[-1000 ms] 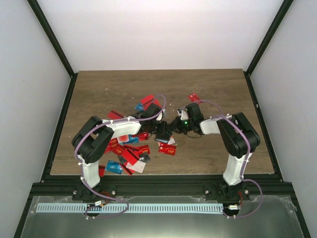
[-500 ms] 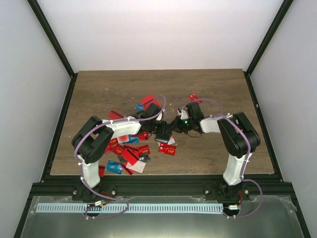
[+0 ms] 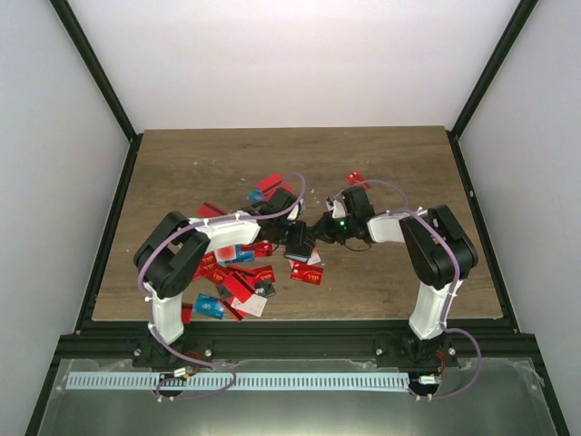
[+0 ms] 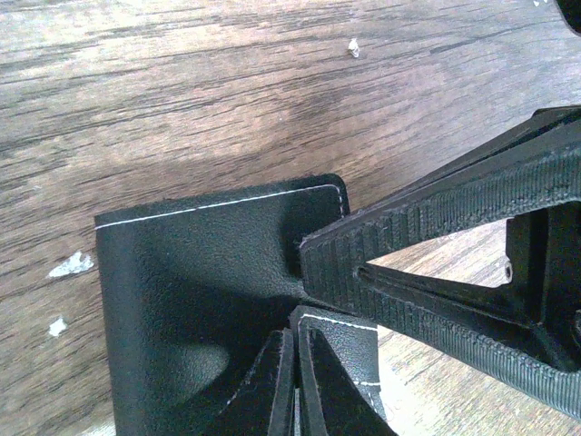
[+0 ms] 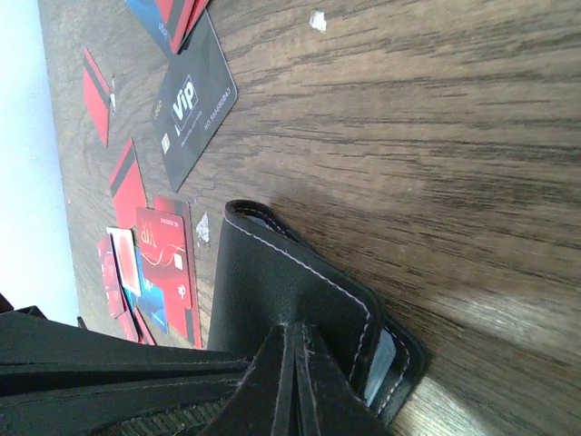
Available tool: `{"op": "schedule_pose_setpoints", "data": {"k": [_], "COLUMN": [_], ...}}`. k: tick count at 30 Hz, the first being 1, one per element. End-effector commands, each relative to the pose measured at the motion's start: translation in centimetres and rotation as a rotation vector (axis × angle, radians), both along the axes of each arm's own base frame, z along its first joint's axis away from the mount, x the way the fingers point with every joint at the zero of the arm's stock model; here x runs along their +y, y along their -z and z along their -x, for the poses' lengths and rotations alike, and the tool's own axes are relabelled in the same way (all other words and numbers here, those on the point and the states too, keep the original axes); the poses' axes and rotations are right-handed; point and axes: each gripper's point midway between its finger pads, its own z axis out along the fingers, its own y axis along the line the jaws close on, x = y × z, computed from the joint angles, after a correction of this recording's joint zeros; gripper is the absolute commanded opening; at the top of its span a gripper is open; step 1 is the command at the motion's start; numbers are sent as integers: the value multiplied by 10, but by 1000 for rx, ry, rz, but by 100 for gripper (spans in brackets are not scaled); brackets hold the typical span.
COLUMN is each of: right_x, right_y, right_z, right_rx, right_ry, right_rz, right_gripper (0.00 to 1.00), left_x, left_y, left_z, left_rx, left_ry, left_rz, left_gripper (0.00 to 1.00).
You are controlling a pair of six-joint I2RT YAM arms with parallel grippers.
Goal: Put the credit cards into the card holder
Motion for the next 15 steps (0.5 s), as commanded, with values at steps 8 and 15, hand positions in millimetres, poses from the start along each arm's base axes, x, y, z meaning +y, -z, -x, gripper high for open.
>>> {"op": "schedule_pose_setpoints", "data": {"k": [8, 15], "right_x": [-36, -42], "right_y": [20, 18], "right_z": [-11, -13], "right_rx": [32, 28], "right_ry": [94, 107], "right_rz": [116, 114], "right_gripper": [1, 1], "left_x": [30, 40], "left_y": [51, 61], "left_z": [14, 18], "left_rx": [107, 132], "left_ry": [-17, -22], "left_rz": [-192, -271], "left_gripper": [4, 4]}}
